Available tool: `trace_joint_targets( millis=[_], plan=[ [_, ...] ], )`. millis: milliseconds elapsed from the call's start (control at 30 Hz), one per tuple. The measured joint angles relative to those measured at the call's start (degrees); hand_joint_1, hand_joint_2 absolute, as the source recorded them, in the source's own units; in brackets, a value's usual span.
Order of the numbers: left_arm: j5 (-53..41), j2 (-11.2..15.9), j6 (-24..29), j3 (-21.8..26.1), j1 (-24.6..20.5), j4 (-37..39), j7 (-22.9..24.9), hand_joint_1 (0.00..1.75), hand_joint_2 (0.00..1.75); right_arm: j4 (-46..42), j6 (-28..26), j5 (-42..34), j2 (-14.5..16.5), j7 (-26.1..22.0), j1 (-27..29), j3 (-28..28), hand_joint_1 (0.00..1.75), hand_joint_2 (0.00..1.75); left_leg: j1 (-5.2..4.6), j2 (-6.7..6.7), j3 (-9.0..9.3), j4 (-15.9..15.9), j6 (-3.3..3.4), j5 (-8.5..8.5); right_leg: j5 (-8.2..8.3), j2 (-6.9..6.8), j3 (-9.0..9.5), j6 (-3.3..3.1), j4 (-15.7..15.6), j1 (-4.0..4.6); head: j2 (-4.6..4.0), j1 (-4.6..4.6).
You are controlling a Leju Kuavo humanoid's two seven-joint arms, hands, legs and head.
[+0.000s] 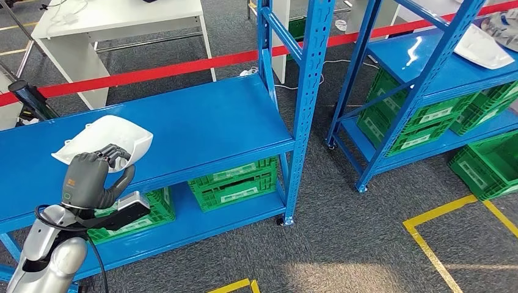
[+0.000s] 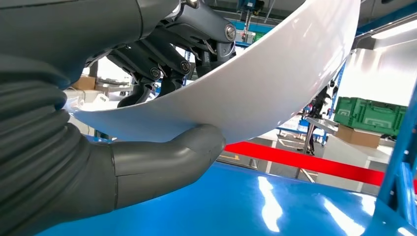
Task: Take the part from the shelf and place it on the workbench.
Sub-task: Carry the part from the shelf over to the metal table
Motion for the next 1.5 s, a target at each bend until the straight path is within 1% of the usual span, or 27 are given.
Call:
trace_joint_targets(
  millis=[100, 133, 167, 200, 267, 333, 467, 533, 600, 633, 667, 700, 733, 800, 867, 967, 1000, 1033, 1100, 1133, 1167, 1200, 1233, 1300, 1367, 1467, 1500],
  plan=[
    [0.0, 0.2, -0.3, 0.2, 0.3, -0.1, 0.1, 1.62, 1.75, 0.0, 0.0, 0.1, 0.0, 0.0, 0.0, 0.0, 0.0, 0.0, 0.06, 0.06, -3.73, 9.5, -0.56, -5.86, 0.6, -0.16, -0.78, -0.76, -0.1, 0.05, 0.0, -0.07],
    [0.1, 0.2, -0.4, 0.2, 0.5, -0.1, 0.1, 1.62, 1.75, 0.0, 0.0, 0.1, 0.0, 0.0, 0.0, 0.0, 0.0, 0.0, 0.06, 0.06, -4.67, 12.4, -0.64, -6.95, 0.8, -0.2, -1.06, -0.83, -0.1, 0.12, 0.0, -0.07],
    [0.1, 0.2, -0.5, 0.2, 0.7, -0.1, 0.1, 1.62, 1.75, 0.0, 0.0, 0.1, 0.0, 0.0, 0.0, 0.0, 0.0, 0.0, 0.06, 0.06, -4.75, 13.4, -0.64, -6.92, 1.0, -0.22, -1.32, -0.84, 0.0, 0.18, 0.0, -0.07],
    [0.1, 0.3, -0.5, 0.2, 0.8, -0.1, 0.1, 1.62, 1.75, 0.0, 0.0, 0.1, 0.0, 0.0, 0.0, 0.0, 0.0, 0.0, 0.06, 0.06, -3.83, 12.5, -0.56, -5.93, 1.21, -0.22, -1.54, -0.78, 0.0, 0.21, 0.0, -0.07],
    [0.1, 0.3, -0.7, 0.2, 0.7, -0.1, 0.2, 1.62, 1.75, 0.0, 0.0, 0.1, 0.0, 0.0, 0.0, 0.0, 0.0, 0.0, 0.05, 0.04, 0.69, 5.1, -0.21, -2.83, 1.58, -0.2, -1.82, -0.47, 0.0, 0.23, -0.01, -0.07],
    [0.2, 0.2, -1.0, 0.3, 0.5, 0.0, 0.3, 1.62, 1.75, 0.0, 0.0, 0.1, 0.0, 0.0, 0.0, 0.0, 0.0, 0.0, -0.23, -0.07, 4.29, -1.1, 0.29, -1.21, 2.01, -0.16, -2.04, 0.15, 0.1, 0.32, 0.0, -0.04],
    [0.3, 0.2, -1.3, 0.5, 0.2, 0.1, 0.4, 1.62, 1.75, 0.0, 0.0, 0.0, 0.0, 0.0, -0.1, 0.0, 0.0, 0.0, -0.43, -0.02, 4.11, -2.5, 1.91, -0.36, 2.51, -0.13, -2.53, 1.66, 0.1, 0.31, 0.0, -0.05],
    [0.3, 0.2, -1.3, 0.7, 0.4, 0.0, 0.5, 1.62, 1.75, 0.0, -0.2, -0.2, 0.0, 0.0, -0.1, 0.0, 0.0, 0.0, -0.21, 0.17, 3.35, -2.7, 2.89, 0.5, -0.52, -0.14, -3.94, 2.29, 3.4, 0.25, -0.01, 0.02],
    [0.2, 0.1, -1.3, 1.1, 1.4, -0.3, 0.6, 1.62, 1.75, 0.0, -0.5, -0.5, 0.0, 0.0, -0.1, 0.0, 0.0, 0.0, -0.3, 0.36, 2.36, -2.6, 3.3, 1.18, -5.31, -0.15, -6.3, 2.76, 10.2, 0.19, -0.01, 0.08],
    [0.1, 0.0, -1.3, 1.4, 2.1, -0.6, 0.7, 1.62, 1.75, 0.0, -0.6, -0.7, 0.0, 0.0, -0.1, 0.0, 0.0, 0.0, -0.37, 0.48, 1.83, -2.5, 3.34, 1.48, -6.88, -0.15, -7.17, 2.89, 13.4, 0.19, 0.0, 0.07],
    [0.0, -0.1, -1.3, 1.6, 2.8, -0.7, 0.8, 1.62, 1.75, 0.0, -0.6, -0.7, 0.0, 0.0, -0.1, 0.0, 0.0, 0.0, -0.42, 0.56, 1.3, -2.3, 3.35, 1.74, -7.23, -0.15, -7.17, 2.91, 14.8, 0.21, 0.0, 0.06],
    [0.0, -0.2, -1.3, 1.8, 3.4, -0.9, 0.8, 1.62, 1.75, 0.0, -0.6, -0.8, 0.0, 0.0, 0.0, 0.0, 0.0, 0.0, -0.46, 0.6, 0.76, -2.1, 3.33, 1.96, -6.66, -0.15, -6.21, 2.84, 14.4, 0.23, -0.01, 0.07],
    [-0.1, -0.3, -1.3, 2.0, 3.8, -1.0, 0.9, 1.62, 1.75, 0.0, -0.7, -0.7, 0.0, 0.0, -0.1, 0.0, 0.0, 0.0, -0.48, 0.6, 0.26, -1.8, 3.25, 2.14, -5.35, -0.15, -4.1, 2.64, 11.7, 0.29, -0.01, 0.08],
    [-0.1, -0.4, -1.1, 2.8, 4.9, -1.4, 1.0, 1.62, 1.75, 0.0, -0.6, -0.6, 0.0, 0.0, -0.2, 0.0, 0.0, 0.0, -0.53, 0.62, -0.49, -1.3, 2.94, 2.45, -3.34, -0.16, 1.04, 1.92, 4.0, 0.53, -0.01, 0.06],
    [-0.1, -0.5, -1.0, 3.8, 5.9, -1.9, 1.1, 1.62, 1.75, 0.0, -0.5, -0.5, 0.0, 0.0, -0.4, 0.0, 0.0, 0.0, -0.57, 0.7, -0.83, -1.1, 2.39, 2.81, -2.69, -0.14, 3.32, 1.13, -0.1, 0.89, 0.0, 0.05],
    [0.0, -0.5, -1.0, 5.0, 7.1, -2.6, 1.0, 1.62, 1.75, 0.0, -0.5, -0.4, 0.0, 0.0, -0.4, 0.0, 0.0, 0.0, -0.59, 0.56, -1.22, -1.1, 1.32, 3.44, -1.87, -0.22, 2.8, 0.1, -0.8, 0.87, -0.01, 0.05],
    [0.0, -0.5, -1.0, 5.4, 7.7, -2.9, 0.9, 1.62, 1.75, 0.0, -0.5, -0.4, 0.0, 0.0, -0.4, 0.0, 0.0, 0.0, -0.6, 0.44, -1.57, -0.6, 0.97, 2.8, -1.37, -0.29, 2.55, -0.26, -1.0, 0.7, 0.0, -0.02],
    [0.0, -0.5, -1.0, 5.8, 8.1, -3.1, 0.8, 1.62, 1.75, 0.0, -0.5, -0.4, 0.0, 0.0, -0.4, 0.0, 0.0, 0.0, -0.57, 0.33, -2.19, 1.0, 0.65, 1.25, -0.88, -0.37, 2.25, -0.63, -1.3, 0.52, 0.0, -0.09],
    [0.0, -0.6, -1.0, 6.5, 8.6, -3.1, 0.3, 1.62, 1.75, 0.0, -0.6, -0.4, 0.0, 0.0, -0.4, 0.0, 0.0, 0.0, -0.42, 0.23, -4.11, 6.9, 0.06, -3.42, -0.08, -0.45, 1.36, -0.97, -1.3, 0.41, -0.01, -0.25],
    [0.1, -0.7, -1.0, 6.8, 8.8, -3.0, 0.0, 1.62, 1.75, 0.0, -0.9, -0.5, 0.0, 0.0, -0.4, 0.0, 0.0, 0.0, -0.35, 0.25, -4.96, 10.2, -0.18, -5.29, 0.28, -0.49, 0.82, -0.98, -1.2, 0.4, -0.01, -0.27],
    [0.1, -0.7, -1.0, 7.0, 8.9, -2.9, -0.2, 1.62, 1.75, 0.0, -1.1, -0.5, 0.0, 0.0, -0.4, 0.0, 0.0, 0.0, -0.29, 0.26, -5.22, 12.4, -0.35, -6.1, 0.66, -0.52, 0.25, -0.87, -1.1, 0.4, -0.01, -0.26],
    [0.1, -0.8, -1.0, 7.2, 8.9, -2.7, -0.4, 1.62, 1.75, 0.0, -1.4, -0.6, 0.0, 0.0, -0.4, 0.0, 0.0, 0.0, -0.23, 0.26, -4.54, 12.6, -0.46, -5.79, 1.04, -0.55, -0.34, -0.74, -1.0, 0.38, -0.01, -0.26],
    [0.1, -0.9, -1.0, 7.3, 8.9, -2.6, -0.5, 1.62, 1.75, 0.0, -1.6, -0.6, 0.0, 0.0, -0.4, 0.0, 0.0, 0.0, -0.14, 0.27, -2.76, 10.6, -0.51, -4.55, 1.37, -0.57, -0.9, -0.57, -0.8, 0.33, 0.0, -0.26],
    [0.0, -1.1, -1.1, 7.5, 8.9, -2.6, -0.6, 1.62, 1.75, 0.0, -1.4, -0.6, 0.0, 0.0, -0.5, 0.0, 0.0, 0.0, -0.05, 0.2, 2.54, 3.0, -0.48, -2.3, 1.94, -0.55, -1.83, -0.03, -0.4, 0.27, 0.0, -0.27],
    [-0.3, -1.3, -1.4, 7.6, 9.0, -2.8, -0.5, 1.62, 1.75, 0.0, -0.9, -0.6, 0.0, 0.0, -0.5, 0.0, 0.0, 0.0, -0.24, -0.15, 5.25, -1.6, 0.23, -1.76, 2.52, -0.46, -2.31, 0.68, -0.2, 0.39, 0.0, -0.21],
    [-0.5, -1.4, -1.8, 7.7, 9.1, -3.0, -0.4, 1.62, 1.75, 0.0, -0.8, -0.4, 0.0, 0.0, -0.5, 0.0, 0.0, 0.0, -0.43, -0.34, 4.33, -2.0, 1.97, -1.33, 3.27, -0.36, -2.69, 1.73, -0.1, 0.43, 0.0, -0.12],
    [-0.5, -1.4, -1.8, 7.7, 9.2, -3.1, -0.4, 1.62, 1.75, 0.0, -0.9, -0.4, 0.0, -0.1, -0.4, 0.0, 0.0, 0.0, -0.42, -0.25, 3.96, -2.0, 2.56, -0.91, 2.56, -0.35, -3.08, 2.05, 0.4, 0.37, -0.01, -0.1]
  ],
)
